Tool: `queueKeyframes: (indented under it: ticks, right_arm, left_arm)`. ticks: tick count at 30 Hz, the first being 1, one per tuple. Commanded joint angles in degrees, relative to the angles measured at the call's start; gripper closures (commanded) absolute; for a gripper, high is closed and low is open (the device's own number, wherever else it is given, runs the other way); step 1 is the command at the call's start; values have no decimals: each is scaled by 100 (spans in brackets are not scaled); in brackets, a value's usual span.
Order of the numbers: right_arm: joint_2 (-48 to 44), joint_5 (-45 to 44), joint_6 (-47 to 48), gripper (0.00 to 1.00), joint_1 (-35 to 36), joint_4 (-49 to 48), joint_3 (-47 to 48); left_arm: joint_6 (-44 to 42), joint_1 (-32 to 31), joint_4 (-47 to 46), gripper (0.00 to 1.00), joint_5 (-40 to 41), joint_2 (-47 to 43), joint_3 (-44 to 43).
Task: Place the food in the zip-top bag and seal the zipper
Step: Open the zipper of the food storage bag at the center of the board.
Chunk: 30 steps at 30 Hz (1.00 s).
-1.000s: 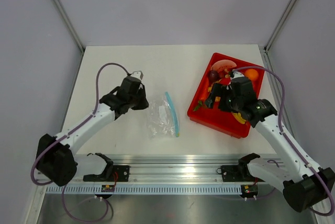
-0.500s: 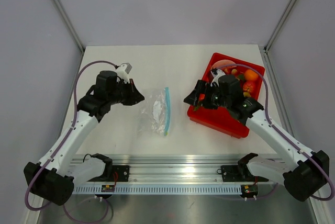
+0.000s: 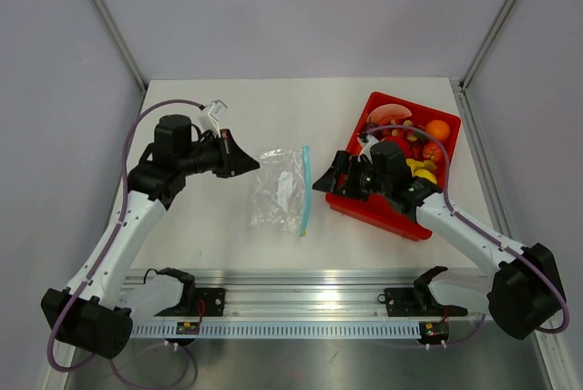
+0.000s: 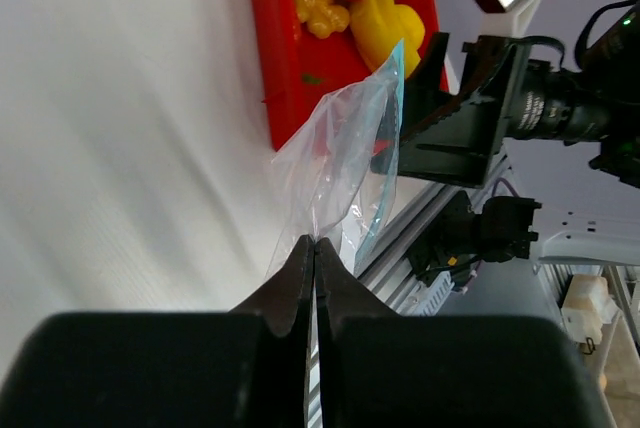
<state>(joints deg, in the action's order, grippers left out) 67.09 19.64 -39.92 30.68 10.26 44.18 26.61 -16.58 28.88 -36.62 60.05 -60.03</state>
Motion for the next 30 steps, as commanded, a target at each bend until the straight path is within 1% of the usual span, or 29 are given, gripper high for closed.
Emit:
queueKeyframes:
  ticks: [1,6,13,16,17,18,20,21,24,25,26,27,28,29,30]
  right_arm:
    - [155,260,81,1,271,-473,63]
    - [147,462,64,1,465,-955,-50]
    - [32,637,90,1,474,-965,-15]
    - [85,717,-41,1,527,-1403,-33]
    - [102,726,-68,2,562,-1474,-24]
    - [172,726,-103,12,580,-1570,2]
    - [269,691,-156,27,694,-1580,143]
    - [357,664,-148,45,720,-1528,195]
    - [480,550,-147,71,826,-1422,354]
    - [498,428,-156,90,835,-1369,389]
    - [515,340,-174,98,835,-1308,415]
    - [559,243,-191,100,835,-1073,468]
    - [577,-19,-200,100,843,-844,599]
    - [647,-169,-209,100,844,-459,696]
    - [691,-327,-218,100,844,-237,810]
  left_arm:
    - [335,23,-594,100,-565,-55,-141]
    - [371,32,-656,100,-539,-2,-53]
    - [283,32,-603,100,-433,42,9]
    - [353,32,-726,100,-512,86,105]
    - [380,32,-752,100,-530,86,132]
    - [397,32,-840,100,-539,103,158]
    - [406,32,-876,100,-539,129,220]
    - [406,32,-876,100,-530,173,229]
    - [275,41,-823,100,-355,296,246]
    - [144,41,-771,100,-180,444,185]
    - [56,41,-701,100,-100,524,150]
    - [-32,41,-535,98,-13,603,89]
    - [-181,41,-446,91,267,787,36]
    - [-278,41,-193,50,444,867,-104]
    - [-366,41,-51,28,602,955,-184]
